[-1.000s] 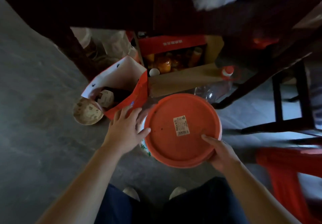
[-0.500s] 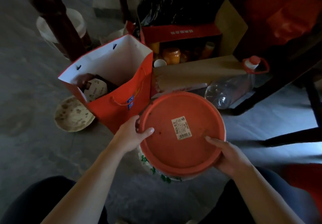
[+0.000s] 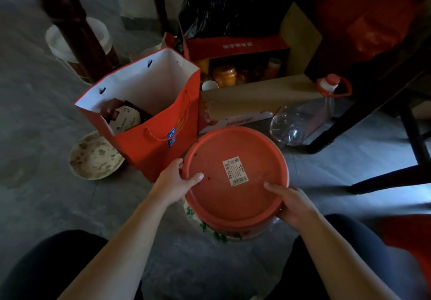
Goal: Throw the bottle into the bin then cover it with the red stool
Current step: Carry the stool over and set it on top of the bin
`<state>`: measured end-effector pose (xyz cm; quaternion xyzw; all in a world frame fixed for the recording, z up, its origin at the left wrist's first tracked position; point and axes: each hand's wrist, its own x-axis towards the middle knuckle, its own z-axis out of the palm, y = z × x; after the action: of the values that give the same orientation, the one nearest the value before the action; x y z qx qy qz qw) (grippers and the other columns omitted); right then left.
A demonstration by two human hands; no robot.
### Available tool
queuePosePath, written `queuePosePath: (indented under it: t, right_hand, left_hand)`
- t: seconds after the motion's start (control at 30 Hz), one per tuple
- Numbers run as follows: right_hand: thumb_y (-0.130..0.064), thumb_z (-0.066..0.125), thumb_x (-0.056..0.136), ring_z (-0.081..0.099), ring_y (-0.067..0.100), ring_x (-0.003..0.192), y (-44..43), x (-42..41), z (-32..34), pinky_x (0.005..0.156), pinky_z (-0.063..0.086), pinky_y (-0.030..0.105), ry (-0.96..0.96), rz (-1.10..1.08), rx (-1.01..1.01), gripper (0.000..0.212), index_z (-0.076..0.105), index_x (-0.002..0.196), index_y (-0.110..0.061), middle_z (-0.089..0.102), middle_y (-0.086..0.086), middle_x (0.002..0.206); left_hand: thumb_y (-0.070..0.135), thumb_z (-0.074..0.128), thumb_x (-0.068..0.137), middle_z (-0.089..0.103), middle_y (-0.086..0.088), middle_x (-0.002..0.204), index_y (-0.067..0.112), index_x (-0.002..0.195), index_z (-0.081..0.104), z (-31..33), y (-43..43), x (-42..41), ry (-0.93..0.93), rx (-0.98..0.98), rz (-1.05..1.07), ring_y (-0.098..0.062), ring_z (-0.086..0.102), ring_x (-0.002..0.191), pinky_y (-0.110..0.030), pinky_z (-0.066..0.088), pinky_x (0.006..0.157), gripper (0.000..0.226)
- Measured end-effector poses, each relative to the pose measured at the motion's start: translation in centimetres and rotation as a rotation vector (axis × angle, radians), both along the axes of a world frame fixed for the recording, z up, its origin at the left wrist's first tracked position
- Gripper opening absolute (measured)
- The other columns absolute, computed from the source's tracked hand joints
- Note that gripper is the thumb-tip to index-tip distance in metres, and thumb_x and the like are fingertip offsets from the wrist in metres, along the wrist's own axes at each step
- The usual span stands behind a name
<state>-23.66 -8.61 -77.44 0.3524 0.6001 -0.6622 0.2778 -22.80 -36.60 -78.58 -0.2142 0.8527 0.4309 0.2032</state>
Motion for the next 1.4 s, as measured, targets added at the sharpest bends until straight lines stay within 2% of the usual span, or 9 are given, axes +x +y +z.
queuePosePath:
  t: [0.17,0.3,0.4,0.57,0.73,0.83,0.97,1.1,1.4]
  right_hand:
    - [-0.014,0.072,0.082,0.07,0.031,0.087,-0.5,-0.2,-0.2,0.079,0.06,0.047,0.059,0.162,0.39,0.039,0.054,0.117,-0.006,0.069,0.014,0.101]
    - [-0.008,0.067,0.081,0.072,0.029,0.075,-0.9,-0.2,0.3,0.065,0.059,0.038,0.102,0.378,0.687,0.021,0.061,0.101,-0.005,0.072,0.014,0.086]
    - [-0.006,0.063,0.083,0.071,0.027,0.067,-0.8,-0.2,0.4,0.055,0.056,0.032,0.101,0.494,0.759,0.005,0.064,0.087,-0.003,0.073,0.016,0.08]
    - [-0.015,0.065,0.079,0.068,0.024,0.065,0.0,0.0,-0.7,0.043,0.048,0.025,0.056,0.555,0.809,0.014,0.066,0.087,-0.003,0.071,0.015,0.082]
    - [-0.025,0.061,0.064,0.067,0.031,0.089,0.7,0.3,-2.9,0.06,0.057,0.034,0.017,0.675,0.853,0.04,0.064,0.098,-0.007,0.068,0.011,0.088]
    - [-0.041,0.063,0.055,0.066,0.026,0.087,0.7,0.3,-2.9,0.073,0.059,0.037,-0.01,0.686,0.856,0.065,0.06,0.113,-0.009,0.066,0.014,0.104]
    - [-0.039,0.07,0.075,0.038,0.04,0.13,-1.4,0.7,0.5,0.102,0.043,0.049,-0.002,0.699,1.001,0.094,0.021,0.149,-0.009,0.035,0.022,0.141]
    - [-0.039,0.069,0.081,0.023,0.04,0.136,-3.9,0.1,2.2,0.104,0.04,0.055,0.338,0.886,1.07,0.088,0.016,0.149,-0.025,0.024,0.019,0.147]
    - [-0.048,0.076,0.074,-0.001,0.041,0.146,-9.3,-1.6,0.2,0.107,0.032,0.063,0.353,1.384,1.036,0.104,0.004,0.15,-0.047,-0.012,0.013,0.16]
  left_hand:
    - [0.057,0.068,0.074,0.047,-0.005,0.145,0.013,0.145,0.032,-0.5,0.1,0.0,-0.002,-0.017,0.0,-0.025,0.048,0.13,-0.04,0.04,0.106,0.091]
    - [0.057,0.067,0.075,0.048,-0.005,0.145,0.013,0.145,0.031,-0.7,0.3,0.0,0.001,-0.015,0.014,-0.026,0.049,0.13,-0.041,0.04,0.106,0.09]
    - [0.053,0.067,0.077,0.051,-0.005,0.141,0.013,0.141,0.036,-0.7,0.4,0.4,0.003,-0.007,0.029,-0.026,0.051,0.127,-0.039,0.041,0.102,0.082]
    - [0.058,0.067,0.075,0.059,-0.004,0.132,0.015,0.133,0.046,-0.9,0.2,0.6,-0.004,-0.002,0.033,-0.025,0.057,0.119,-0.039,0.045,0.097,0.076]
    - [0.055,0.067,0.077,0.055,0.005,0.129,0.012,0.133,0.047,-1.1,0.5,0.5,0.017,-0.004,0.053,-0.024,0.055,0.12,-0.035,0.041,0.097,0.073]
    - [0.053,0.067,0.077,0.057,0.006,0.123,0.012,0.129,0.05,-1.3,0.6,0.5,0.022,0.002,0.06,-0.024,0.056,0.119,-0.032,0.041,0.092,0.068]
    - [0.051,0.067,0.078,0.063,-0.003,0.123,0.016,0.121,0.055,-1.8,0.7,0.5,0.026,0.017,0.056,-0.025,0.059,0.113,-0.033,0.044,0.089,0.057]
    - [0.05,0.068,0.078,0.06,-0.002,0.123,0.014,0.123,0.053,-2.2,0.6,0.2,0.016,0.037,0.075,-0.026,0.059,0.114,-0.033,0.043,0.089,0.059]
    - [0.052,0.07,0.074,0.066,-0.001,0.114,0.017,0.115,0.057,-2.5,0.6,0.6,0.031,0.117,0.132,-0.024,0.062,0.107,-0.041,0.048,0.096,0.054]
